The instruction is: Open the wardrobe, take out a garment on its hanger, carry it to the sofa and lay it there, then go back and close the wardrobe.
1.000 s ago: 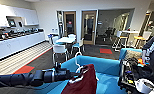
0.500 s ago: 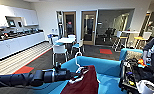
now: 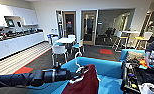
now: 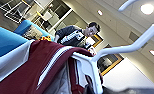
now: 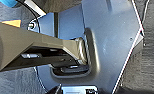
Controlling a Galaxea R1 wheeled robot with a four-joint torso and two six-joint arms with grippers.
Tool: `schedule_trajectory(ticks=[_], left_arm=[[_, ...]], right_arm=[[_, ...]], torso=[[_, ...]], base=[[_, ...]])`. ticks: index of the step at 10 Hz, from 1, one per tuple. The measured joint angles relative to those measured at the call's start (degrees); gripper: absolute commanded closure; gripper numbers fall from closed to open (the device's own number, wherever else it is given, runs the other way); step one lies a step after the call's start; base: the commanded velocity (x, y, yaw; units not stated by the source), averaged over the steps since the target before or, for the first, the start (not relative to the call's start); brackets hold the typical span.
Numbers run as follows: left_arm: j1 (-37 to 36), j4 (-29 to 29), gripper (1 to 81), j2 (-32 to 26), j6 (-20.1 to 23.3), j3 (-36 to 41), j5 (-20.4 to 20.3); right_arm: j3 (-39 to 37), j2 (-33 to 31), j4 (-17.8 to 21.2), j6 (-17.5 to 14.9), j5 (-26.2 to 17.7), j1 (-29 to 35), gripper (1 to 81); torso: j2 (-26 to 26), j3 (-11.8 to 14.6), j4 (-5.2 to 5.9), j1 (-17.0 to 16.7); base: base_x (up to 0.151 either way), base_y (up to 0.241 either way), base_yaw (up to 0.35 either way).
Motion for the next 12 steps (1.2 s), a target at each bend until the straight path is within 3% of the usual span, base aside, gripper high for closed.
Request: schedule_trajectory(ticks=[4,7,10,12], left_arm=[[0.0,0.0,81.1,0.33,-0.02,0.0,0.11],[0.02,0.01,81.1,0.57,0.02,-0.07,-0.02],[0.11,0.09,81.1,1.07,0.07,-0.63,-0.88],[-0.2,0.09,81.1,3.5,0.0,-3.77,-0.93]], right_arm=[[0.0,0.0,0.0,-0.02,0.06,0.13,1.0],[0.0,0.13,0.0,-0.05,0.27,0.49,1.0],[0.0,0.13,-0.02,-0.05,0.33,0.44,1.0],[0.0,0.13,0.0,-0.1,0.61,1.71,1.0]], torso=[[0.0,0.0,0.0,0.0],[0.02,-0.46,0.0,0.05],[-0.02,-5.03,0.0,-0.03],[0.0,-9.64,0.0,0.0]], base=[[0.081,0.0,0.0],[0.0,0.0,0.0],[0.0,0.0,0.0],[0.0,0.0,0.0]])
